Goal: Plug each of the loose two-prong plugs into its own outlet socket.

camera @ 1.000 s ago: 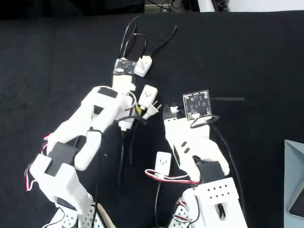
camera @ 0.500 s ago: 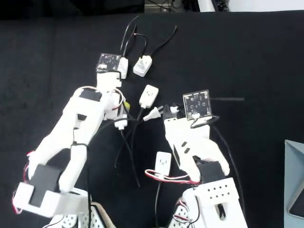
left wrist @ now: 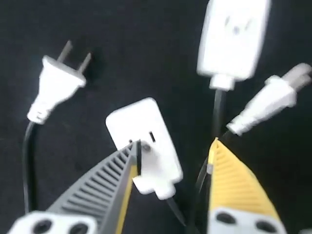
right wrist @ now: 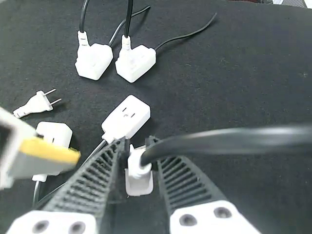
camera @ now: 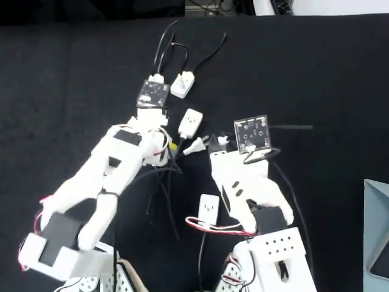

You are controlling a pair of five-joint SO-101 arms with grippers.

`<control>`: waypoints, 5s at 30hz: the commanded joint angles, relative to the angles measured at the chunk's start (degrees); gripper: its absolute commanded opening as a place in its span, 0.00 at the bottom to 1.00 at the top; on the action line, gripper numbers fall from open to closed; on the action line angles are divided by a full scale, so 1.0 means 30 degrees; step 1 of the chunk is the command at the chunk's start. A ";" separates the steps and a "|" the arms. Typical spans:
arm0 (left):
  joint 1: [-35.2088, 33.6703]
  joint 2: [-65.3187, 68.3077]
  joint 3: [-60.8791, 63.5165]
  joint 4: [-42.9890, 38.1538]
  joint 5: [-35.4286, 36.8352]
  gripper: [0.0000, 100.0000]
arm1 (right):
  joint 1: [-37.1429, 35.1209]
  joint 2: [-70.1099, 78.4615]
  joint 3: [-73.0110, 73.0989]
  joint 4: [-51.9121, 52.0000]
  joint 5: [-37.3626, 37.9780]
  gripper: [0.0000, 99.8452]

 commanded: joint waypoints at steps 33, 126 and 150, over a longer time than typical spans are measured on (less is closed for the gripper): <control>-0.5641 -0.0821 -0.4615 0.5890 -0.0059 0.24 | 0.0029 -0.0015 -0.0659 0.0029 0.0234 0.01; -0.2828 0.2491 -0.5084 0.8205 -0.9319 0.07 | 0.0029 -0.0015 -0.0425 -0.0088 0.0674 0.01; -0.6344 -0.5568 -0.4850 1.1692 -0.9817 0.22 | -0.0381 -0.0015 -0.0454 0.0029 0.0879 0.01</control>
